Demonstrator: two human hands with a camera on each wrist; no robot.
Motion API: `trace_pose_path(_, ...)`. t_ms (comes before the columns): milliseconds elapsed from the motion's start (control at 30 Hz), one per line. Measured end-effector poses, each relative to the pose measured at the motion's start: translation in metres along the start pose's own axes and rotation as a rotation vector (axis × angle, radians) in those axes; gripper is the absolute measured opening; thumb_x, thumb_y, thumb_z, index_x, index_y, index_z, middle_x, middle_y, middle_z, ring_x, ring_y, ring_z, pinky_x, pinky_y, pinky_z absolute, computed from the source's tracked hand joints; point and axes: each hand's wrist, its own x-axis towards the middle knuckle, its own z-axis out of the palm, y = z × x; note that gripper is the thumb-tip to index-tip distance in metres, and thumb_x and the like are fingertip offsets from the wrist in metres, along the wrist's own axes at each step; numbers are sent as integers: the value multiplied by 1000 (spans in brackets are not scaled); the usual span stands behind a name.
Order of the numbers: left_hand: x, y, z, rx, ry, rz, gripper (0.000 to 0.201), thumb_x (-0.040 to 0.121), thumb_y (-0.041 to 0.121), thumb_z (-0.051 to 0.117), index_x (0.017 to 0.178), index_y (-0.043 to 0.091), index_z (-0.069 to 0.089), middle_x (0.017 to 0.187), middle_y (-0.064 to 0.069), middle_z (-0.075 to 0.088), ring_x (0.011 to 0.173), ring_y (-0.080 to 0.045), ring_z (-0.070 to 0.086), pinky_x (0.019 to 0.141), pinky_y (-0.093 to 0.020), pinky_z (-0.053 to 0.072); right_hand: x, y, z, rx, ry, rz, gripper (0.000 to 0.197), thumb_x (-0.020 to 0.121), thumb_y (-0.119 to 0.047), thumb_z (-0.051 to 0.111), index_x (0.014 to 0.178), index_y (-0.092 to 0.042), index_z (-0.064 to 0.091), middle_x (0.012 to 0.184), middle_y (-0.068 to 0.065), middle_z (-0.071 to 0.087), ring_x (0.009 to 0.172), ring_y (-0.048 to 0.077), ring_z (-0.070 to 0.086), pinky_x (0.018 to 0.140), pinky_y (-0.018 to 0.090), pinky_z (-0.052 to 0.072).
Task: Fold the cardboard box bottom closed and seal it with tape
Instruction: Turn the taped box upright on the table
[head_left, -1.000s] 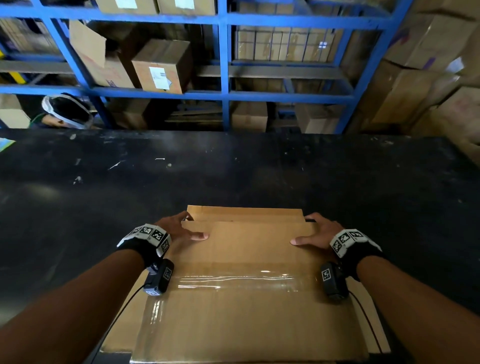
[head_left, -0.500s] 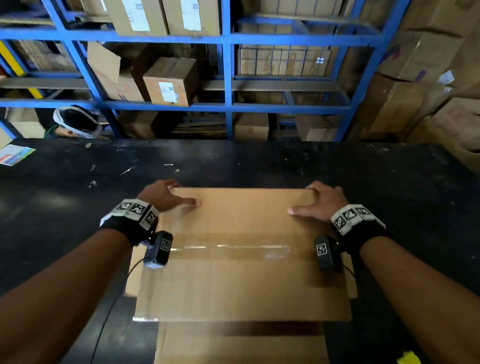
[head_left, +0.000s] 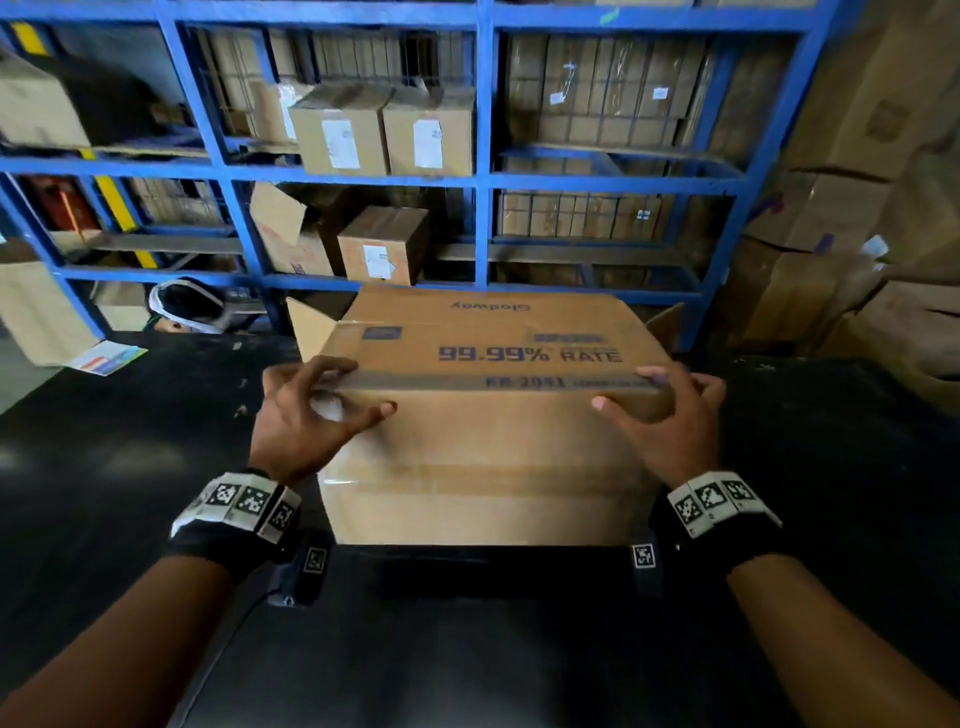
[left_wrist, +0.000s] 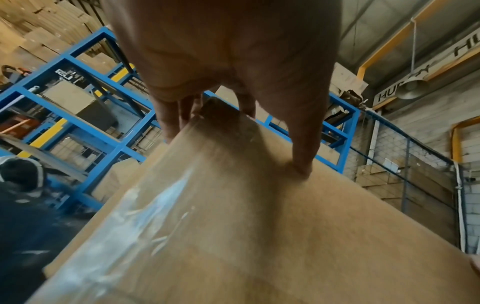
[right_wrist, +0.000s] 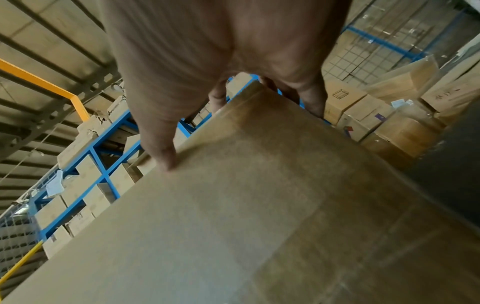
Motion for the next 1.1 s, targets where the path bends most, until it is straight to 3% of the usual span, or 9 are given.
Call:
trace_pose_path(100, -40, -13, 2, -104, 100, 49, 66, 58, 73, 81, 114, 40, 72, 132, -2, 47, 107, 12, 49, 106, -35, 51, -29, 13, 0, 44, 67, 14, 44, 69, -41, 87, 100, -28, 60, 133, 0, 32, 112, 12, 39, 91, 29, 41)
trace_pose_path(233, -89, -22, -1, -100, 169, 70, 59, 64, 73, 81, 111, 37, 73, 127, 1, 52, 116, 24, 41, 99, -34, 52, -74, 32, -7, 46, 168, -14, 35, 72, -31, 86, 98, -26, 63, 134, 5, 35, 112, 14, 43, 96, 36, 48)
trace_pose_path(400, -150, -35, -12, -90, 126, 117, 64, 68, 59, 88, 126, 37, 70, 129, -2, 47, 117, 11, 46, 102, -32, 47, -146, 64, -23, 58, 128, -79, 60, 71, -28, 87, 126, -34, 64, 135, -2, 35, 120, 17, 45, 99, 33, 44)
trace_pose_path(500, -180, -49, -15, -53, 35, 78, 73, 65, 48, 86, 135, 40, 64, 133, 0, 43, 118, -1, 47, 104, -32, 45, -179, 81, -27, 26, 92, -116, 65, 71, -29, 86, 131, -34, 63, 136, -2, 39, 123, 20, 49, 100, 33, 46)
trace_pose_path(600, -203, -64, -14, -17, -23, 19, 76, 63, 56, 85, 134, 44, 64, 135, -5, 47, 116, -2, 47, 103, -30, 46, -208, 98, -22, -27, 49, -98, 67, 70, -31, 87, 132, -35, 63, 140, 0, 43, 124, 21, 53, 101, 30, 48)
trace_pose_path(700, -223, -81, -5, -14, -60, -35, 77, 64, 74, 81, 134, 50, 62, 134, -3, 46, 117, -8, 55, 99, -34, 53, -231, 110, -13, -18, -13, -6, 69, 69, -49, 83, 133, -37, 62, 143, -1, 41, 128, 21, 51, 102, 36, 47)
trace_pose_path(867, -219, -88, -1, 40, -100, -73, 81, 64, 79, 73, 138, 49, 59, 133, -5, 46, 119, -21, 60, 97, -38, 56, -225, 105, -10, -34, -70, 64, 63, 75, -32, 84, 134, -32, 61, 142, 0, 41, 127, 19, 48, 102, 34, 44)
trace_pose_path(1000, -188, -80, -3, 92, -240, -185, 89, 62, 72, 79, 143, 50, 51, 135, -6, 46, 105, -19, 62, 101, -40, 54, -198, 95, -14, -89, -177, 126, 74, 74, -38, 84, 141, -37, 53, 141, 3, 40, 124, 18, 48, 102, 35, 44)
trace_pose_path(1100, -161, -77, -8, 182, -396, -245, 95, 62, 76, 77, 147, 52, 42, 139, -9, 46, 114, -27, 63, 104, -45, 51, -174, 87, -20, -181, -317, 194, 86, 72, -45, 85, 146, -41, 42, 142, 6, 38, 128, 25, 47, 101, 37, 42)
